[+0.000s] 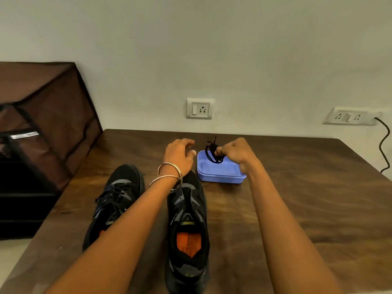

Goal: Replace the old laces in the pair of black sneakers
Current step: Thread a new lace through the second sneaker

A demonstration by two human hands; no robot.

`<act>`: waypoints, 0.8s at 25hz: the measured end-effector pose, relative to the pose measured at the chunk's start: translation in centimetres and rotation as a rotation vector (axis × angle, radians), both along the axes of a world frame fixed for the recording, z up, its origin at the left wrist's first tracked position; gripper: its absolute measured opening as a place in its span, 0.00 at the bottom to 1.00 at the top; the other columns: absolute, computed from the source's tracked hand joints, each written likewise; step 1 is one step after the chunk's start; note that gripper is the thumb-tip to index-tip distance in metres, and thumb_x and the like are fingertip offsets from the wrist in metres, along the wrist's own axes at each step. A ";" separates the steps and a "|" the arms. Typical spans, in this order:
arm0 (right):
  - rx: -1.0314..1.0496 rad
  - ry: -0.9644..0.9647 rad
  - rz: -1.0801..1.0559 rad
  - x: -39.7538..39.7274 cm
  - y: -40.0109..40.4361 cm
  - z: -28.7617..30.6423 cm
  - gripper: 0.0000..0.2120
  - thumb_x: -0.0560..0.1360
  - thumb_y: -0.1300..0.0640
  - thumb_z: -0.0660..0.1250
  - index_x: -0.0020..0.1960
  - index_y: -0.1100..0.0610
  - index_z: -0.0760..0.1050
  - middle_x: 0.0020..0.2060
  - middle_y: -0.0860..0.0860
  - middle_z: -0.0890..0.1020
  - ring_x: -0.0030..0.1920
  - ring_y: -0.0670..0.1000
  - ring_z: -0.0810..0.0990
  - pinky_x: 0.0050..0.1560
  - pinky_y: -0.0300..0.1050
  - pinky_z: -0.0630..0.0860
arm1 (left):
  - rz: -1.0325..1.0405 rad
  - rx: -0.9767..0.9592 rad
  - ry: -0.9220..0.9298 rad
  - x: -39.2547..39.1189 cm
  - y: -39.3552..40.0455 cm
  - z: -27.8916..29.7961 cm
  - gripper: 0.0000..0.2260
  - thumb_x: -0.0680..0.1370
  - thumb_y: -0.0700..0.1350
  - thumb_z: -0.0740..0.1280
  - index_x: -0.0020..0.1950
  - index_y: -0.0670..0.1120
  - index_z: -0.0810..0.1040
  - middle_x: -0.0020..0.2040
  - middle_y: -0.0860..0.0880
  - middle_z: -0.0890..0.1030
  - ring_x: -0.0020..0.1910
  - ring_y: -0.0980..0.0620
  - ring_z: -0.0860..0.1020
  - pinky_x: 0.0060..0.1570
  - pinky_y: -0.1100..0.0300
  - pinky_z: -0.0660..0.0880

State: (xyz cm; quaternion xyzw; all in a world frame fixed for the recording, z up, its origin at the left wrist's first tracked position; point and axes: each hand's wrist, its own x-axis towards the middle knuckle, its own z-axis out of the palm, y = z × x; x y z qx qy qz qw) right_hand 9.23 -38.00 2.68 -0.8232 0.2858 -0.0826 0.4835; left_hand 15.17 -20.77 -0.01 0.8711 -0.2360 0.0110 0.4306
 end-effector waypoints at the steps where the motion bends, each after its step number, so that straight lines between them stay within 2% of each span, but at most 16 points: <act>1: 0.107 -0.059 0.014 -1.2 0.9 1.3 0.08 0.72 0.63 0.72 0.37 0.66 0.82 0.39 0.59 0.84 0.47 0.54 0.82 0.54 0.54 0.78 | 0.000 -0.066 0.060 -0.7 0.4 0.6 0.18 0.79 0.41 0.66 0.68 0.45 0.73 0.63 0.46 0.77 0.63 0.48 0.75 0.65 0.55 0.70; 3: 0.298 -0.112 0.035 -3.8 3.0 3.9 0.09 0.74 0.63 0.70 0.35 0.59 0.81 0.36 0.53 0.83 0.43 0.50 0.78 0.50 0.48 0.71 | 0.010 -0.209 0.226 -2.5 1.3 1.9 0.21 0.79 0.43 0.67 0.72 0.46 0.70 0.63 0.48 0.77 0.63 0.50 0.74 0.65 0.55 0.70; 5: 0.486 -0.149 0.048 -6.2 4.7 5.4 0.11 0.75 0.61 0.66 0.34 0.55 0.79 0.35 0.50 0.82 0.43 0.49 0.76 0.46 0.49 0.66 | -0.020 -0.380 0.425 -4.2 2.3 2.6 0.20 0.79 0.45 0.67 0.71 0.48 0.70 0.59 0.49 0.79 0.61 0.51 0.76 0.58 0.55 0.74; 7: 0.648 -0.181 0.056 -8.2 6.1 5.9 0.10 0.75 0.61 0.62 0.36 0.55 0.76 0.39 0.51 0.82 0.42 0.49 0.77 0.40 0.46 0.66 | -0.065 -0.577 0.624 -6.3 3.2 3.2 0.15 0.80 0.46 0.65 0.67 0.47 0.75 0.54 0.48 0.83 0.55 0.50 0.81 0.48 0.54 0.76; 10: 0.852 -0.213 0.025 -10.4 8.1 5.2 0.10 0.74 0.62 0.59 0.36 0.56 0.74 0.38 0.53 0.81 0.37 0.50 0.78 0.33 0.42 0.70 | -0.105 -0.830 0.817 -8.6 4.3 3.5 0.10 0.82 0.46 0.62 0.57 0.46 0.80 0.47 0.47 0.84 0.47 0.49 0.82 0.44 0.53 0.77; 13: 0.790 -0.164 -0.045 -11.2 9.9 3.5 0.09 0.75 0.61 0.59 0.38 0.56 0.74 0.39 0.52 0.80 0.40 0.51 0.77 0.38 0.45 0.68 | -0.095 -0.897 0.898 -9.8 5.1 2.8 0.08 0.81 0.43 0.63 0.53 0.46 0.82 0.45 0.46 0.84 0.45 0.49 0.81 0.45 0.51 0.78; 15: 0.708 -0.130 -0.095 -11.0 10.7 1.7 0.06 0.75 0.62 0.60 0.41 0.56 0.74 0.42 0.53 0.79 0.42 0.52 0.76 0.37 0.45 0.67 | -0.010 -0.925 0.900 -10.1 5.5 1.7 0.07 0.80 0.41 0.64 0.53 0.45 0.82 0.43 0.47 0.84 0.44 0.50 0.81 0.46 0.53 0.77; 17: 0.719 -0.112 -0.154 -10.7 11.2 0.1 0.06 0.73 0.64 0.60 0.42 0.55 0.73 0.44 0.55 0.78 0.43 0.53 0.74 0.36 0.44 0.67 | 0.071 -0.955 0.937 -10.0 5.9 0.6 0.07 0.79 0.39 0.65 0.54 0.45 0.82 0.42 0.48 0.84 0.43 0.51 0.81 0.46 0.53 0.77; 20: 0.742 -0.082 -0.245 -10.2 11.2 -1.0 0.08 0.71 0.66 0.59 0.43 0.55 0.73 0.43 0.54 0.78 0.43 0.53 0.75 0.41 0.46 0.69 | 0.076 -0.904 1.063 -9.5 6.1 -0.2 0.05 0.78 0.44 0.68 0.51 0.45 0.82 0.40 0.48 0.83 0.41 0.51 0.81 0.43 0.55 0.77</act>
